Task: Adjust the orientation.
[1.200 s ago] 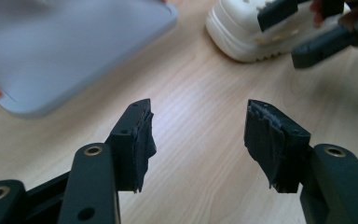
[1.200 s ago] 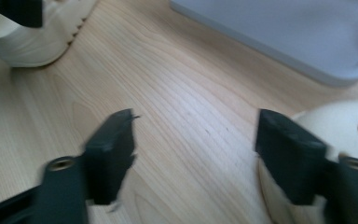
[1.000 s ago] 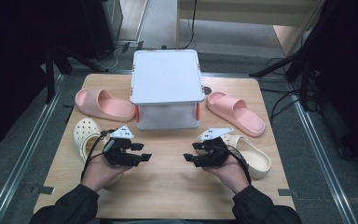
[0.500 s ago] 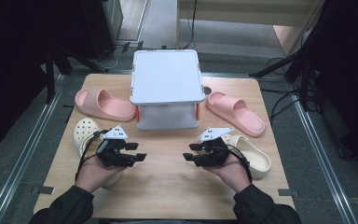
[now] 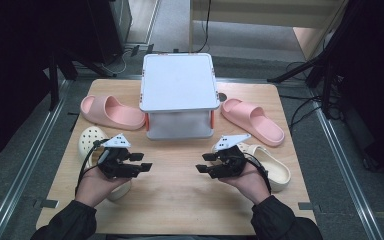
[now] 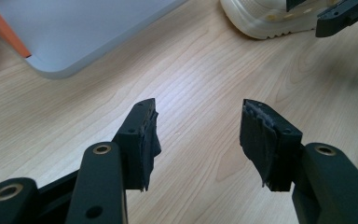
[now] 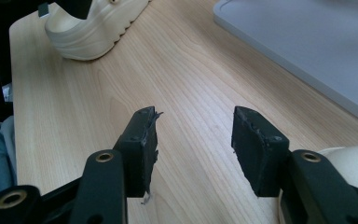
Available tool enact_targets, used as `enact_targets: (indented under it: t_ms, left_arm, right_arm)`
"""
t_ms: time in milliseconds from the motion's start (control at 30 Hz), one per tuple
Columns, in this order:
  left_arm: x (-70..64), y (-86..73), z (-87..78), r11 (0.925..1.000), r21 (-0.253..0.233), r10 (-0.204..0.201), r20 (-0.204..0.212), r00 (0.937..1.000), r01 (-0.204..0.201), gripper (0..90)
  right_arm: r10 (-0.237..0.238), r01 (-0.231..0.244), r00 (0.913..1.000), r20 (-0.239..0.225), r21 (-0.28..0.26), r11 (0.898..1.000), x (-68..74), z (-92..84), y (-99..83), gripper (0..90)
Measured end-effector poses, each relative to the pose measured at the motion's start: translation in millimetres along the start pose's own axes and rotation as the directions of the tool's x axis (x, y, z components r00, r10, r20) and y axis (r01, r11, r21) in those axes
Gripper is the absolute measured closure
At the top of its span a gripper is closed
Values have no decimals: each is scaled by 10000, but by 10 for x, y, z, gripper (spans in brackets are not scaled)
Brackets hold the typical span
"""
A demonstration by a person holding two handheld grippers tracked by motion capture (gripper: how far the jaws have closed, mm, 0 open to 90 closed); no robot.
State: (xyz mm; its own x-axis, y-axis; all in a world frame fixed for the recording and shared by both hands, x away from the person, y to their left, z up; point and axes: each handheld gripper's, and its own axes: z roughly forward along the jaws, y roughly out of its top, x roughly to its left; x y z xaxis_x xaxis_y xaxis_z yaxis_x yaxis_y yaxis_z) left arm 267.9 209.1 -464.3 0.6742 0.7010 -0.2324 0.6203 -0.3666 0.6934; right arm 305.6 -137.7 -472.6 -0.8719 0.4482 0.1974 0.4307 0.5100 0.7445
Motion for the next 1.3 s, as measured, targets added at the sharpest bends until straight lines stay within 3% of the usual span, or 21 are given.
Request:
enact_targets:
  t_ms: [167, 300, 567, 767, 967, 1167, 1233, 1300]
  left_arm:
    - [11, -18, -35, 10000, -29, -52, -235, 9997, 51, 465]
    - [42, -44, -98, 9997, -102, -226, -366, 9991, 223, 470]
    - [111, -115, -250, 9985, -275, -497, -739, 9960, 478, 468]
    - [150, -178, -362, 9969, -406, -719, -1021, 9922, 680, 464]
    - [217, -250, -483, 9937, -559, -1035, -1351, 9854, 967, 460]
    - [299, -345, -613, 9882, -758, -1450, -1780, 9733, 1333, 455]
    - [335, -392, -672, 9854, -839, -1626, -2022, 9658, 1483, 454]
    - [348, -405, -690, 9852, -846, -1636, -2103, 9638, 1488, 454]
  right_arm:
    - [187, -188, 9998, -97, -83, 9998, -21, 11, 17, 507]
    - [-96, 97, 9997, -222, 62, 9999, 10, 63, 28, 492]
    - [-117, 119, 9996, -273, 100, 9999, -38, 86, 61, 507]
    - [-391, 402, 9983, -421, 252, 9989, -6, 152, 97, 511]
    - [-439, 454, 9980, -465, 322, 9984, -17, 184, 128, 511]
    - [-456, 479, 9974, -561, 395, 9981, -19, 230, 167, 514]
    - [-439, 467, 9973, -594, 480, 9978, -12, 245, 176, 514]
    - [-418, 452, 9972, -627, 527, 9976, -10, 263, 181, 513]
